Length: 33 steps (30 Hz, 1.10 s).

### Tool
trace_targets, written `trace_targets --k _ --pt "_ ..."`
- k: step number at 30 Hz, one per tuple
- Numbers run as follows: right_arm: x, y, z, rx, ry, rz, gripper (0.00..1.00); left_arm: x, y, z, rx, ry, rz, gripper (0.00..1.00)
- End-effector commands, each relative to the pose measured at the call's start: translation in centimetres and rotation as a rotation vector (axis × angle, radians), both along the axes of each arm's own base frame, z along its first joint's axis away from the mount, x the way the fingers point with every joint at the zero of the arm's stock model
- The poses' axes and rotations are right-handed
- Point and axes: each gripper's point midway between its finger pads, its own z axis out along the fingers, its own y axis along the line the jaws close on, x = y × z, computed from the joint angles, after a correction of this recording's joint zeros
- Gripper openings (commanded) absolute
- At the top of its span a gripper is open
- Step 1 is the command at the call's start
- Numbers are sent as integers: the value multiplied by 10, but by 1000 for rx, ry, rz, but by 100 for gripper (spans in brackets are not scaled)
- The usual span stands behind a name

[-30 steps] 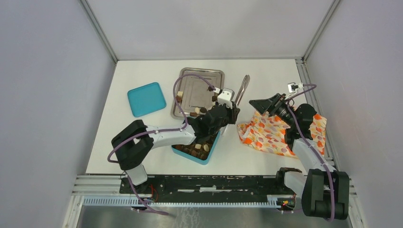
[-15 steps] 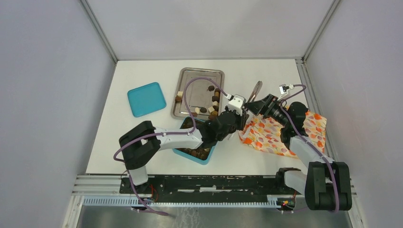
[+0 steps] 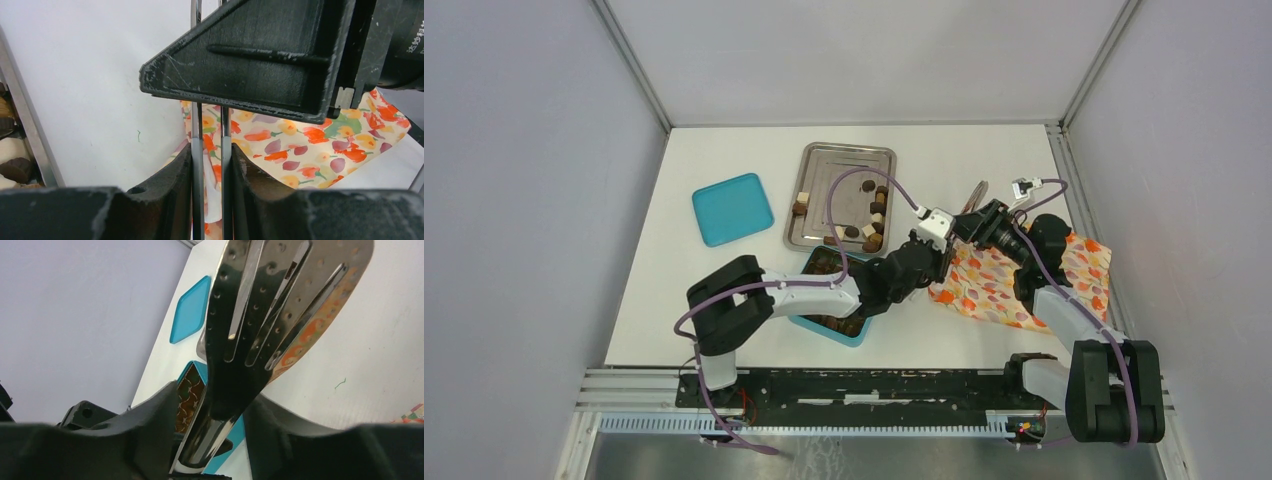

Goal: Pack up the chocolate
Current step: Place the clamp at the center of the board.

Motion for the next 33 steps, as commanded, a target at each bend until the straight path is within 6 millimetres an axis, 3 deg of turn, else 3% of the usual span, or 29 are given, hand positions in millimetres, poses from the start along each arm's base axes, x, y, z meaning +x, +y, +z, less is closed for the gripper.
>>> trace_targets --k 1,5,7,14,17,25,33 --pt "0 4 21 53 -44 14 46 10 -9 40 -67 -72 23 34" --pt "-5 7 26 90 -52 32 14 9 -10 39 -64 -61 18 40" --pt "-6 7 26 96 -48 31 0 8 -10 36 -49 -47 14 50" --pt "-7 7 30 112 -48 39 0 -5 -6 37 -12 -17 -47 79" --pt "-8 7 31 115 -54 41 0 -13 -1 42 -29 -24 -85 98" --pt "-7 1 35 120 -69 33 0 -26 33 65 -39 -34 -78 100" --pt "1 -10 34 10 -141 13 0 -43 94 85 54 12 -59 100"
